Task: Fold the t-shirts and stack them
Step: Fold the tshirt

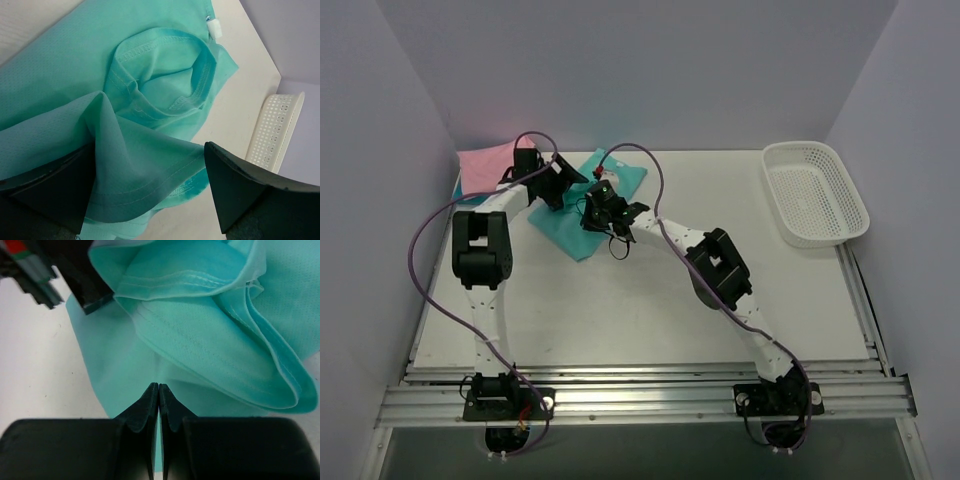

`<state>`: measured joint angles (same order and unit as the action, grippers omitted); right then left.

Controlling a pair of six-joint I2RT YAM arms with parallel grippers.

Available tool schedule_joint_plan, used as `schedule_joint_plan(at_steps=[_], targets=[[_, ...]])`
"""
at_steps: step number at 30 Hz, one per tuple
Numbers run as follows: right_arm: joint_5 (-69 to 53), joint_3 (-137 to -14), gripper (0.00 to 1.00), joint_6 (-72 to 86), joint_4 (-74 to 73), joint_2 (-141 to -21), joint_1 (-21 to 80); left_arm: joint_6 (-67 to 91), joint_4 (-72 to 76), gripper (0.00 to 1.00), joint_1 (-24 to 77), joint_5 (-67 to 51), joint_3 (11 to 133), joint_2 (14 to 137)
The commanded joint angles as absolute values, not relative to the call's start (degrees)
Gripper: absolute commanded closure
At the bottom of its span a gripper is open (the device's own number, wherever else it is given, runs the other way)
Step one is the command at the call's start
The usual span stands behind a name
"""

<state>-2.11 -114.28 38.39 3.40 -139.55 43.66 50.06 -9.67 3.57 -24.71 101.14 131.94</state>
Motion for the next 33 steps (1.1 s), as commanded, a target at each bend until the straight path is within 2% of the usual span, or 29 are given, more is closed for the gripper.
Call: schedule_joint_plan(at_steps=[1,21,33], targets=[[-3.6,-115.75,1.0,38.93,5.97,-139.92,42.8,47.47,-10.19,0.06,2.81,-26.46,101.86,125.95],[-5.71,-125.15,1.0,39.46,5.89,-146.51,38.85,43.68,-13.62,0.06,2.11,-28.04,97.92,119.45],[-3.95,-134.29,1.0,39.81,7.73,-149.06,31.91,35.16,-25.66,0.06,2.02,-18.55,97.82,111.71]])
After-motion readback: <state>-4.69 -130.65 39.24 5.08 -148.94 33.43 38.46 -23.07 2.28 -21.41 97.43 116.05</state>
